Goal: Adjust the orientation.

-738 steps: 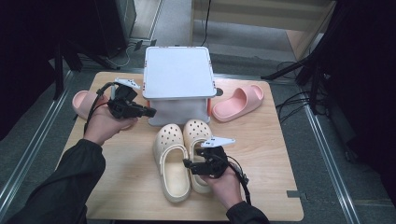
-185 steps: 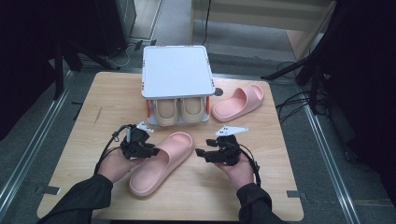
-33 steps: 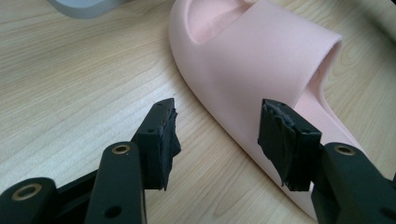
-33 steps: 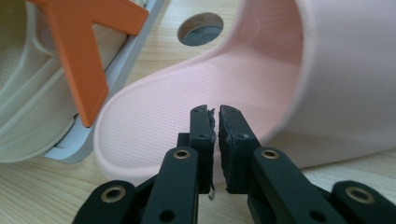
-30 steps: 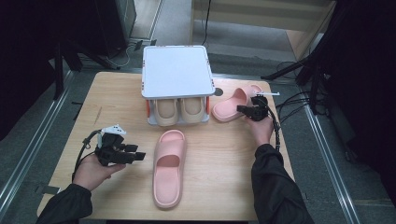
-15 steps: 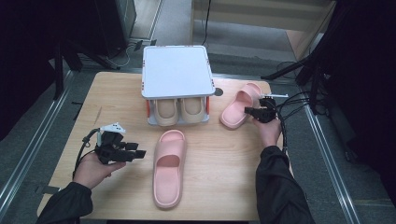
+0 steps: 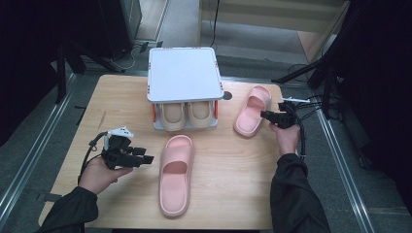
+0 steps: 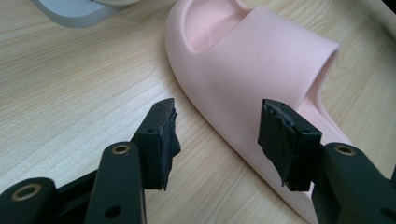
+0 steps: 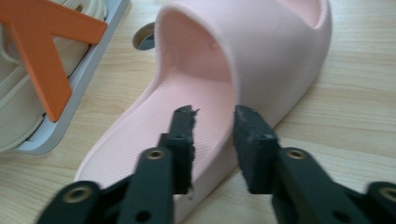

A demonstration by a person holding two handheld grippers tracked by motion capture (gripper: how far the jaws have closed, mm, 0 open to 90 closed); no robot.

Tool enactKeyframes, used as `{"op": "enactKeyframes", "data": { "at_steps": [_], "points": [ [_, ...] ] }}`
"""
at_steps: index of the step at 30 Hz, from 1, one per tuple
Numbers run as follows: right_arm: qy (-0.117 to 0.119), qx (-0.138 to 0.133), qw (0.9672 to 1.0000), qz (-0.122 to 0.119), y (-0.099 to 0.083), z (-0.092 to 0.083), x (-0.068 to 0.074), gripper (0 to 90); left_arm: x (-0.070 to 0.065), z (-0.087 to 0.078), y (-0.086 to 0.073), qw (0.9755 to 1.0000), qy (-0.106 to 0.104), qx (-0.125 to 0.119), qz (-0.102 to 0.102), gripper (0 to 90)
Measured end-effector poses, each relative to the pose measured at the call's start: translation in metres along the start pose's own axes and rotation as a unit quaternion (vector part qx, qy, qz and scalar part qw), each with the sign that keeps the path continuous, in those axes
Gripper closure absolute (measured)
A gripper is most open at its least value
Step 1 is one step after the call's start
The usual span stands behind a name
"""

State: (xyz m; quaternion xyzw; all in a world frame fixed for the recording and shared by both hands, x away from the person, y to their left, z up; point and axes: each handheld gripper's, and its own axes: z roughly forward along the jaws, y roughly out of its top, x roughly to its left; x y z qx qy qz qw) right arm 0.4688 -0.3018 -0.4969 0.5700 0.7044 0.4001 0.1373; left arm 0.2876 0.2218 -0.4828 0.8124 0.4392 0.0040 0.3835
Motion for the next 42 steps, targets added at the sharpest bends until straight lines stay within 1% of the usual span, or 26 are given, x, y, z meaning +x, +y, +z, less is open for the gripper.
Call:
{"op": "enactKeyframes", "data": {
  "at_steps": [1, 2, 3, 5, 6, 7, 9, 11, 13, 14, 16, 18, 24, 26, 27, 28, 33, 37, 40, 42],
  "points": [
    [-0.002, -0.002, 1.0, 0.0, 0.0, 0.0, -0.001, 59.7, 0.0, 0.0, 0.0, 1.0, 0.0, 0.0, 0.0, 45.5],
    [-0.012, -0.005, 0.9999, 0.0, 0.0, 0.0, -0.002, 56.8, 0.0, 0.0, 0.0, 1.0, 0.0, 0.001, -0.001, 45.5],
    [-0.016, -0.007, 0.9999, 0.003, 0.0, 0.0, -0.003, 55.2, 0.0, 0.0, -0.001, 1.0, 0.001, 0.002, -0.002, 45.4],
    [-0.013, -0.011, 0.9997, 0.016, 0.0, 0.003, -0.006, 53.0, 0.0, -0.001, -0.002, 1.0, 0.004, 0.002, -0.002, 45.3],
    [-0.011, -0.008, 0.9997, 0.02, 0.0, 0.005, -0.006, 51.5, 0.0, -0.001, -0.002, 1.0, 0.003, 0.002, -0.004, 45.3],
    [-0.014, -0.003, 0.9997, 0.02, 0.001, 0.007, -0.007, 50.1, 0.0, -0.001, -0.003, 1.0, 0.003, 0.001, -0.007, 45.2],
    [-0.023, 0.003, 0.9995, 0.02, 0.001, 0.013, -0.007, 48.8, 0.0, -0.002, -0.004, 0.9999, 0.005, 0.002, -0.009, 45.2],
    [-0.028, 0.004, 0.9992, 0.028, 0.002, 0.018, -0.009, 48.1, -0.001, -0.002, -0.007, 0.9999, 0.012, 0.004, -0.008, 45.2],
    [-0.032, 0.009, 0.999, 0.031, 0.004, 0.023, -0.01, 48.1, -0.002, -0.004, -0.009, 0.9998, 0.018, -0.001, -0.01, 45.3],
    [-0.036, 0.007, 0.999, 0.027, 0.004, 0.026, -0.011, 48.1, -0.002, -0.006, -0.011, 0.9998, 0.019, -0.003, -0.011, 45.4],
    [-0.039, 0.011, 0.9986, 0.035, 0.006, 0.03, -0.01, 48.1, -0.002, -0.008, -0.013, 0.9996, 0.023, -0.008, -0.013, 45.4],
    [-0.044, 0.009, 0.9984, 0.034, 0.008, 0.033, -0.01, 48.3, -0.001, -0.01, -0.016, 0.9996, 0.024, -0.007, -0.016, 45.3],
    [-0.053, 0.008, 0.9978, 0.04, 0.011, 0.035, -0.012, 59.6, -0.002, -0.011, -0.02, 0.9995, 0.026, -0.006, -0.019, 45.3],
    [-0.043, 0.006, 0.9978, 0.05, 0.01, 0.035, -0.014, 60.3, -0.001, -0.011, -0.02, 0.9995, 0.025, -0.004, -0.02, 45.2],
    [-0.04, 0.005, 0.9979, 0.05, 0.01, 0.035, -0.015, 61.3, -0.001, -0.011, -0.02, 0.9995, 0.025, -0.005, -0.02, 45.2],
    [-0.041, 0.006, 0.9979, 0.05, 0.01, 0.034, -0.015, 63.0, -0.001, -0.011, -0.02, 0.9995, 0.024, -0.005, -0.02, 45.2],
    [-0.048, 0.005, 0.9979, 0.044, 0.01, 0.033, -0.013, 73.6, -0.001, -0.01, -0.019, 0.9996, 0.023, -0.005, -0.019, 45.2],
    [-0.061, 0.007, 0.9978, 0.026, 0.011, 0.031, -0.01, 77.9, 0.0, -0.01, -0.018, 0.9996, 0.023, -0.004, -0.019, 45.2],
    [-0.068, 0.008, 0.9975, 0.021, 0.011, 0.03, -0.008, 82.6, 0.0, -0.01, -0.019, 0.9995, 0.024, -0.006, -0.02, 45.2],
    [-0.068, 0.007, 0.9975, 0.02, 0.011, 0.029, -0.009, 84.0, 0.0, -0.01, -0.019, 0.9995, 0.024, -0.007, -0.021, 45.2]
  ]
}}
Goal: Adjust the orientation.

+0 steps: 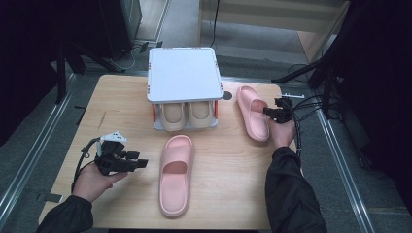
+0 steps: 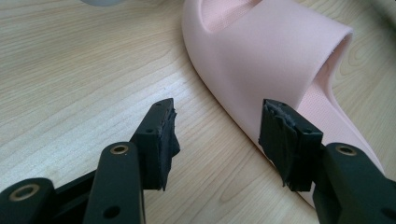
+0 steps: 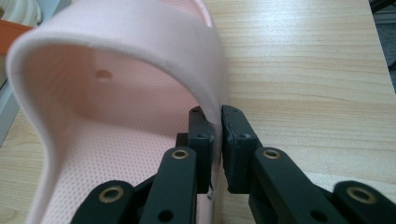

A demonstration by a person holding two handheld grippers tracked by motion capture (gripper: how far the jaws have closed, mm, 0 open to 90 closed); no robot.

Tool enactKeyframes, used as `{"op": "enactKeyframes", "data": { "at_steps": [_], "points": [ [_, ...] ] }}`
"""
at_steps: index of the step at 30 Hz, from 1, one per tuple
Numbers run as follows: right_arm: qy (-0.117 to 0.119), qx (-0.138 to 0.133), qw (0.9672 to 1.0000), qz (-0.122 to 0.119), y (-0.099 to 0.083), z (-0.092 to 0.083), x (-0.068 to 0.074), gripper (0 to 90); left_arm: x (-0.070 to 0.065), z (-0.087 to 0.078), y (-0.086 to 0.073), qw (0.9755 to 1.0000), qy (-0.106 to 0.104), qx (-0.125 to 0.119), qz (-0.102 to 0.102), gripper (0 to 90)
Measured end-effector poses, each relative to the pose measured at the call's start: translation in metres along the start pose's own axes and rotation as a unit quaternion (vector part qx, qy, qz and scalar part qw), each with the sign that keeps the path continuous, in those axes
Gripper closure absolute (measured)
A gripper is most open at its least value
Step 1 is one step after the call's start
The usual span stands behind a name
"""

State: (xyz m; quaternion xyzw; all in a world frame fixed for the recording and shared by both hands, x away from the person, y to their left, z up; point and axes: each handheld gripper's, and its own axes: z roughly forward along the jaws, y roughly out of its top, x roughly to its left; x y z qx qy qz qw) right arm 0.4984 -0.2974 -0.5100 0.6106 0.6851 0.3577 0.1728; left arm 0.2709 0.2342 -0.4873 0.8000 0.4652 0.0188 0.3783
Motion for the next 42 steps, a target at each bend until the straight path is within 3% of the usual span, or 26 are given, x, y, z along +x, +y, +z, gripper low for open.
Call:
{"op": "enactKeyframes", "data": {
  "at_steps": [6, 16, 36, 42],
  "points": [
    [-0.008, 0.0, 0.9999, -0.009, 0.001, -0.002, 0.001, 84.4, 0.0, 0.001, 0.001, 1.0, -0.001, 0.0, -0.001, 44.8],
    [0.001, 0.003, 0.9998, -0.021, -0.001, -0.016, 0.009, 84.4, 0.0, 0.006, 0.008, 0.9999, -0.009, 0.0, 0.007, 42.2],
    [0.019, -0.002, 0.9984, -0.053, -0.026, -0.073, 0.036, 84.4, -0.003, 0.022, 0.031, 0.9989, -0.034, 0.01, 0.03, 41.4],
    [0.027, 0.002, 0.9977, -0.063, -0.039, -0.09, 0.044, 84.5, -0.003, 0.026, 0.037, 0.9989, -0.038, 0.006, 0.028, 42.8]
  ]
}}
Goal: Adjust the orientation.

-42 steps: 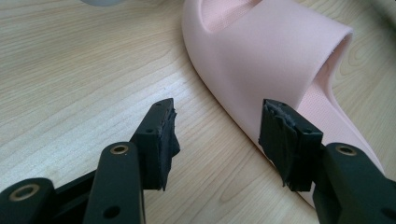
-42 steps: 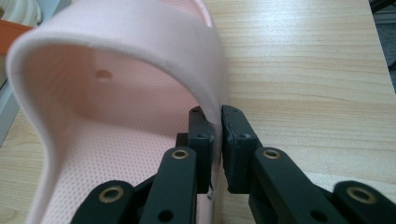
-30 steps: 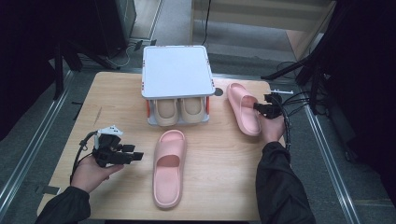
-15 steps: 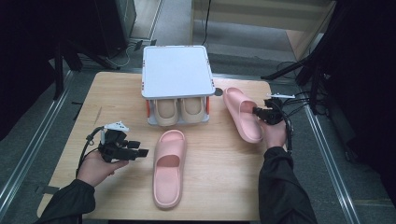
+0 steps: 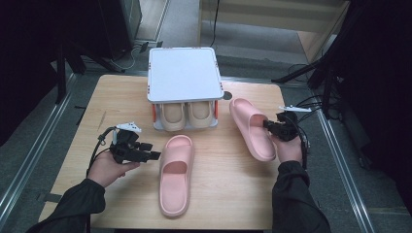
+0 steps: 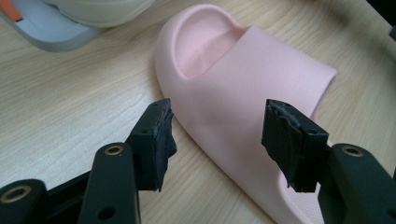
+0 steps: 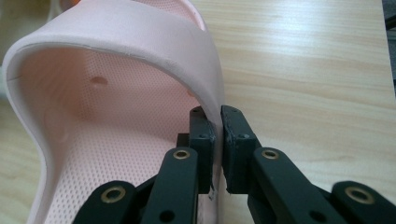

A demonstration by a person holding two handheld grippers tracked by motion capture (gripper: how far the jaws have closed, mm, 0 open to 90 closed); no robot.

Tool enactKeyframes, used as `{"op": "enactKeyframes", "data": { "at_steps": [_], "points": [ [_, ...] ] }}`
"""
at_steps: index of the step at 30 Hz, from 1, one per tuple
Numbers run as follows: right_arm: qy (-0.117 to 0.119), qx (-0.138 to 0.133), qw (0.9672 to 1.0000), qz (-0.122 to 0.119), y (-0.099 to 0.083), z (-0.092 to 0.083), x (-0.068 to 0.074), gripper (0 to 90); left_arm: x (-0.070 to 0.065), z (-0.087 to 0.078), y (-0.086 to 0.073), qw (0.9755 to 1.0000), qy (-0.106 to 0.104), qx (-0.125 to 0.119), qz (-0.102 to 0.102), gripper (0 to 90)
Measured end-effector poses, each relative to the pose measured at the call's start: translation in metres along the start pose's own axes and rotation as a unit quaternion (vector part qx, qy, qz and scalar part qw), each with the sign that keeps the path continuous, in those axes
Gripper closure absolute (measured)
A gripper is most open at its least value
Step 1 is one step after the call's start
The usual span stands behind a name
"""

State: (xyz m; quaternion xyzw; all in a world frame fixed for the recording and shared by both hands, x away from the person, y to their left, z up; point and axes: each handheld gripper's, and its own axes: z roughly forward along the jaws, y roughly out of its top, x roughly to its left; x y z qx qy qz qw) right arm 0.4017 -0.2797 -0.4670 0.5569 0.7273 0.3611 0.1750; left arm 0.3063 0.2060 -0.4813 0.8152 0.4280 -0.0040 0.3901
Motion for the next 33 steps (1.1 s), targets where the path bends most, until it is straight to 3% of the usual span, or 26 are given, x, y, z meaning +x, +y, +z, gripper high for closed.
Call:
{"op": "enactKeyframes", "data": {
  "at_steps": [3, 6, 12, 22, 26, 33],
  "points": [
    [0.002, 0.0, 0.9999, -0.011, -0.006, -0.009, 0.007, 84.4, 0.0, 0.0, 0.003, 1.0, -0.002, 0.0, -0.005, 46.3],
    [0.008, 0.0, 0.9998, -0.016, -0.013, -0.017, 0.014, 84.5, -0.001, -0.003, 0.005, 0.9999, 0.003, -0.004, -0.014, 60.7],
    [0.023, 0.0, 0.9991, -0.035, -0.025, -0.03, 0.032, 84.5, 0.001, -0.005, 0.006, 0.9999, 0.01, -0.01, -0.009, 72.2],
    [0.053, 0.015, 0.9959, -0.072, -0.043, -0.038, 0.067, 84.4, -0.001, -0.004, 0.006, 0.9999, 0.011, -0.007, 0.0, 75.4],
    [0.059, 0.027, 0.9946, -0.081, -0.051, -0.034, 0.076, 84.4, -0.002, -0.004, 0.005, 0.9997, 0.013, -0.015, 0.01, 72.3],
    [0.068, 0.048, 0.99, -0.114, -0.06, -0.023, 0.093, 84.3, -0.003, -0.001, 0.005, 0.9999, 0.007, -0.002, 0.014, 75.3]
  ]
}}
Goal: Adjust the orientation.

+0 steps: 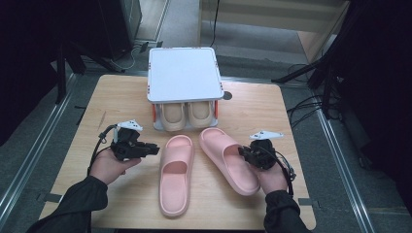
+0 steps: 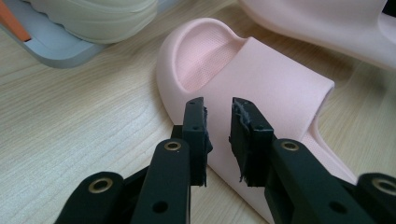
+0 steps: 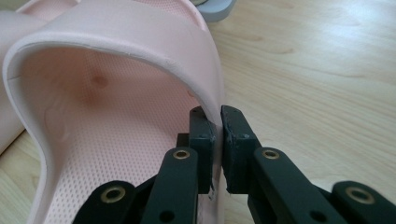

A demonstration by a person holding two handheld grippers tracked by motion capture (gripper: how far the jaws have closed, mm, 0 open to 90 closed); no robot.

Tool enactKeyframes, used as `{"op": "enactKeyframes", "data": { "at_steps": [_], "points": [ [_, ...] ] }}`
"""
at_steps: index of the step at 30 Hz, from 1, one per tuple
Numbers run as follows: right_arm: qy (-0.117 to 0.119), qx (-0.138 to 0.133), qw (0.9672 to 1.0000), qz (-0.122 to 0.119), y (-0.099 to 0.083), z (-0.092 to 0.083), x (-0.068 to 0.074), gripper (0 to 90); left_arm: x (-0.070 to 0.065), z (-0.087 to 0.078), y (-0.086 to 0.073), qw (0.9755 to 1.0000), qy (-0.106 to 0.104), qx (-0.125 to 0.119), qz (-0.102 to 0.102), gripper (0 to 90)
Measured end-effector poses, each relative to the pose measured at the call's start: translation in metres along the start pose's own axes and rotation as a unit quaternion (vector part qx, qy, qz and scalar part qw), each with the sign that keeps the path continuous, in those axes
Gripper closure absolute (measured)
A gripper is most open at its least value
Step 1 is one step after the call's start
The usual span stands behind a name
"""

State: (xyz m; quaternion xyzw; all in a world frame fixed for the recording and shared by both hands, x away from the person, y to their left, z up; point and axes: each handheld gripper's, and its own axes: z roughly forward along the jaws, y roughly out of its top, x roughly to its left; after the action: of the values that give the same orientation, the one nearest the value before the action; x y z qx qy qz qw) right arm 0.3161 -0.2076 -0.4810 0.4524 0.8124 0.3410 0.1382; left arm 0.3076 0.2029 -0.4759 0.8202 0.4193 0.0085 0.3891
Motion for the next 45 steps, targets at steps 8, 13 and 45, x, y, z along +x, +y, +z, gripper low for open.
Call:
{"op": "enactKeyframes", "data": {
  "at_steps": [8, 13, 45],
  "points": [
    [0.001, 0.029, 0.9993, -0.024, -0.005, 0.017, 0.009, 83.3, 0.0, 0.003, -0.001, 1.0, 0.001, 0.009, 0.003, 74.6],
    [0.011, 0.031, 0.999, -0.03, -0.005, 0.021, 0.016, 81.1, 0.0, 0.004, -0.002, 0.9999, 0.0, 0.01, 0.005, 73.7],
    [0.054, 0.023, 0.9982, 0.002, 0.0, 0.023, -0.017, 86.8, -0.002, 0.013, -0.018, 0.9995, 0.006, 0.021, 0.022, 76.8]
  ]
}}
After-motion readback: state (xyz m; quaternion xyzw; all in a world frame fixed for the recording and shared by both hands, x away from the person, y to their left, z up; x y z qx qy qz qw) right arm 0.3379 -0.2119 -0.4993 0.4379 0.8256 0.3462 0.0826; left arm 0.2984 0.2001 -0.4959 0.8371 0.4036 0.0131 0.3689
